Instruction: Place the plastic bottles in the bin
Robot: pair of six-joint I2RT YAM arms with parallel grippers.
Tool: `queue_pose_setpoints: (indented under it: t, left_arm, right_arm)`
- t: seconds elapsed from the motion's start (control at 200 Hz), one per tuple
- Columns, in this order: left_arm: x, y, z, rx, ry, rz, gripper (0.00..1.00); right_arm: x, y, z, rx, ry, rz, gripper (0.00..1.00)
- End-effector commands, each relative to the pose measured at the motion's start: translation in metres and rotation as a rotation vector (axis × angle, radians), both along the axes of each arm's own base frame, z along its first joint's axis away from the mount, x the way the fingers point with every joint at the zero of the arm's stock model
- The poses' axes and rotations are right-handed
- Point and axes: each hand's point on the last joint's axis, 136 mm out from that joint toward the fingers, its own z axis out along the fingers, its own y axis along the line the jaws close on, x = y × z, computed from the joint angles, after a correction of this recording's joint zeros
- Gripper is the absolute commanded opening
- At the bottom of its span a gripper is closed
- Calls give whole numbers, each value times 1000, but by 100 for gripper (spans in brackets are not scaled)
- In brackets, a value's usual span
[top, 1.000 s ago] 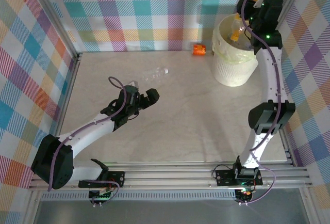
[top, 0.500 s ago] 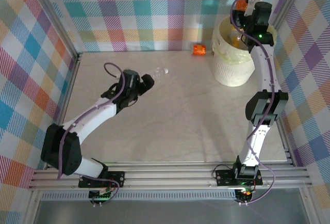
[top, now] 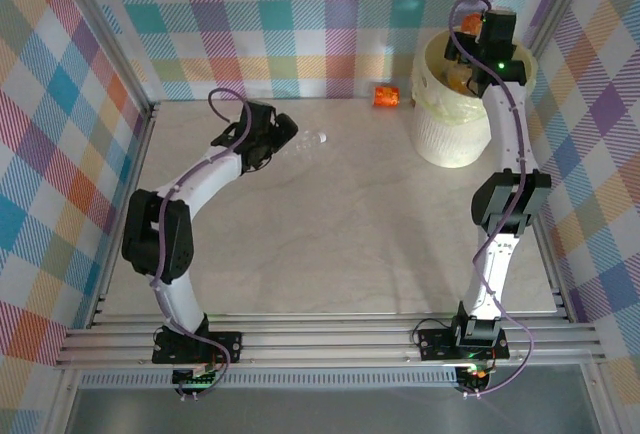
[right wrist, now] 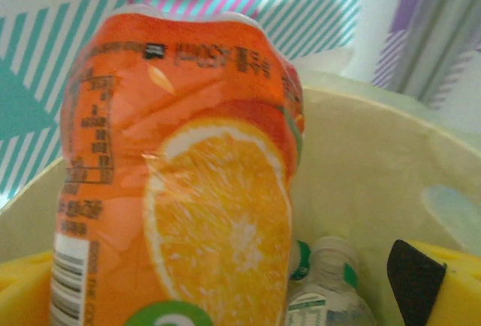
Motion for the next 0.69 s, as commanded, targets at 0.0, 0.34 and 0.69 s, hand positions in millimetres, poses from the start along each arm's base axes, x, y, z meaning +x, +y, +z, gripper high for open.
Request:
queue_pose_setpoints:
  t: [0.0, 0.34, 0.69]
  left_arm:
    - [7, 8, -3, -10, 34, 34, 100]
    - [20, 11, -10, -5, 58, 45, 100]
    - [23, 8, -19, -15, 88, 27, 100]
  right_arm:
    - [-20, -22, 12, -7, 15, -129, 100]
    - [-43, -6, 32, 98, 28, -49, 100]
    - [-37, -32, 3, 244, 98, -67, 100]
